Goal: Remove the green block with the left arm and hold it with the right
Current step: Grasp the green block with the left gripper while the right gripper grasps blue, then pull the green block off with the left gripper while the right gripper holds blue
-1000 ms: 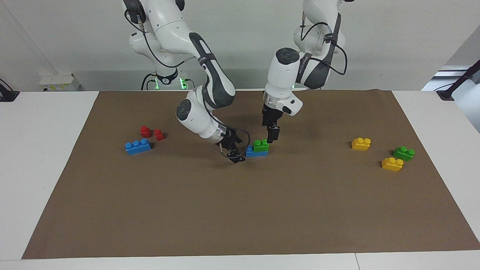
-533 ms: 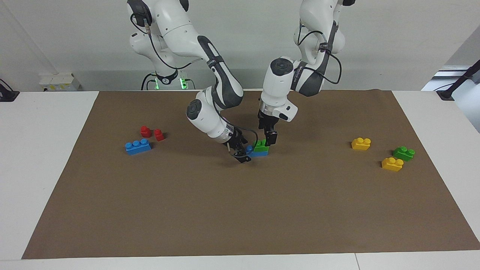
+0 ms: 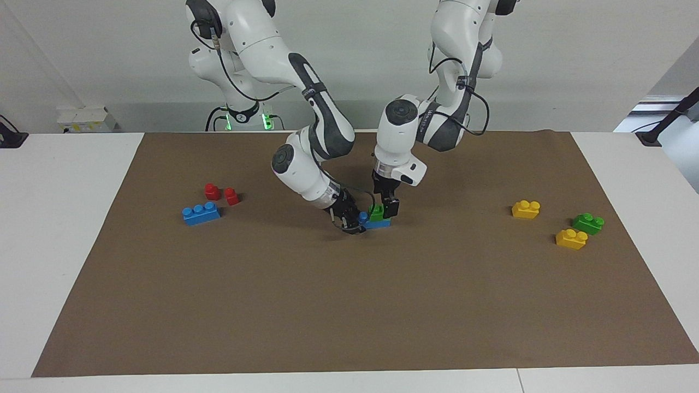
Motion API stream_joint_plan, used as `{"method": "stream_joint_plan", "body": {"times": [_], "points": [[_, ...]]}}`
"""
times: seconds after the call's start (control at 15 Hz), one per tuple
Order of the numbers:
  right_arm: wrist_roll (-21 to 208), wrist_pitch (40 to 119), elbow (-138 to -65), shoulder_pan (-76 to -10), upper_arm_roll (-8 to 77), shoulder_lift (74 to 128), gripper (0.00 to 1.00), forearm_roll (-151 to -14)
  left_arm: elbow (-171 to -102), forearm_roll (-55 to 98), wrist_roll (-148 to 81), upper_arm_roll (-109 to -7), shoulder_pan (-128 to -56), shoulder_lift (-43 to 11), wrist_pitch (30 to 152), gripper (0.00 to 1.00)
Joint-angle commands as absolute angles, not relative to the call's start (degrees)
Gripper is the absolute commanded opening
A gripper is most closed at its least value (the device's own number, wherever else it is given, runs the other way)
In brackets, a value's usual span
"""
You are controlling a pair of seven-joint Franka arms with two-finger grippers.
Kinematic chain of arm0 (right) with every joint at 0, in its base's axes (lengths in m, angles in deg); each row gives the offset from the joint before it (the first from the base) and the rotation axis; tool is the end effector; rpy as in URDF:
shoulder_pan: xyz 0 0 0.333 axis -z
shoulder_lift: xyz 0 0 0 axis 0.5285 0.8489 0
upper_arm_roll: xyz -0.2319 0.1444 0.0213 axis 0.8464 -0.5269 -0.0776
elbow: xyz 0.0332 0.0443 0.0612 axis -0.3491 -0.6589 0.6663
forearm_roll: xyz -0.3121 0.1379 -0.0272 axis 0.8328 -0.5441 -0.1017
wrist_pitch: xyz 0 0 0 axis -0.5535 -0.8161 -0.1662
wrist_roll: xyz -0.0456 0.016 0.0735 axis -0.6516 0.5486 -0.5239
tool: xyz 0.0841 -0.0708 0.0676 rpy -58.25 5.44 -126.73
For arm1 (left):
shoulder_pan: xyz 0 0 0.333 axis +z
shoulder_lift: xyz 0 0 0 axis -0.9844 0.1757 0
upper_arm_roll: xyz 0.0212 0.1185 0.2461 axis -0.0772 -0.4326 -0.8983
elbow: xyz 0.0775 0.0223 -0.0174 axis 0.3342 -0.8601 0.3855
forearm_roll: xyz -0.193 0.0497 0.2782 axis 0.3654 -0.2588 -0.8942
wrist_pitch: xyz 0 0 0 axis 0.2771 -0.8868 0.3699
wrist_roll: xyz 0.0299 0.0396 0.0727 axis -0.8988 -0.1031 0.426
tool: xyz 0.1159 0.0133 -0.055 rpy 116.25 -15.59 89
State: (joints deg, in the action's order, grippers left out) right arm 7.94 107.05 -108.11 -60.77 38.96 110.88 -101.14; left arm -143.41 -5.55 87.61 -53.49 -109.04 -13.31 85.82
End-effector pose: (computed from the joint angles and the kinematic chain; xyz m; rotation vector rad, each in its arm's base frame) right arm 0.5038 0.3132 0.2558 -1.9514 1.7869 0.5058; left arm 0.4399 -0.3283 0.3177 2.0067 2.3200 -0.0020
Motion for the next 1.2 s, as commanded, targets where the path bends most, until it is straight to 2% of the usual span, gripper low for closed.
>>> {"method": "stream_joint_plan", "body": {"times": [0.0,0.2,0.27,0.33,0.4,0.47,0.53,1.13], "points": [[9.91,108.24,-108.7,-60.38,38.77,110.77,0.0,-103.17,-144.05,-7.06,90.36,-54.63,-110.29,-13.06,88.04,1.0],[11.14,108.33,-108.79,-60.38,38.77,110.77,0.0,-103.17,-143.96,-7.94,91.24,-54.63,-110.29,-13.06,88.22,0.99],[11.14,108.41,-108.79,-60.47,38.77,110.77,0.0,-103.17,-143.96,-7.94,91.24,-54.63,-110.29,-13.06,88.23,0.97],[11.14,108.41,-108.79,-60.38,38.77,110.77,0.0,-103.17,-143.96,-7.94,91.24,-54.63,-110.29,-13.06,88.4,0.86],[11.05,108.41,-108.79,-60.38,38.77,110.77,0.0,-103.26,-143.96,-8.11,91.24,-54.63,-110.29,-13.06,88.58,0.65],[10.79,108.41,-108.79,-60.38,38.77,110.77,0.0,-103.26,-143.96,-8.38,91.07,-54.63,-110.2,-12.97,89.01,0.15],[10.61,108.41,-108.79,-60.29,38.77,110.86,0.0,-103.26,-143.96,-9.95,90.81,-54.63,-110.11,-12.36,90.23,0.0],[10.44,108.59,-108.96,-60.12,38.77,110.86,0.0,-103.26,-143.26,-10.93,90.28,-54.72,-108.88,-12.97,90.34,0.0]]}}
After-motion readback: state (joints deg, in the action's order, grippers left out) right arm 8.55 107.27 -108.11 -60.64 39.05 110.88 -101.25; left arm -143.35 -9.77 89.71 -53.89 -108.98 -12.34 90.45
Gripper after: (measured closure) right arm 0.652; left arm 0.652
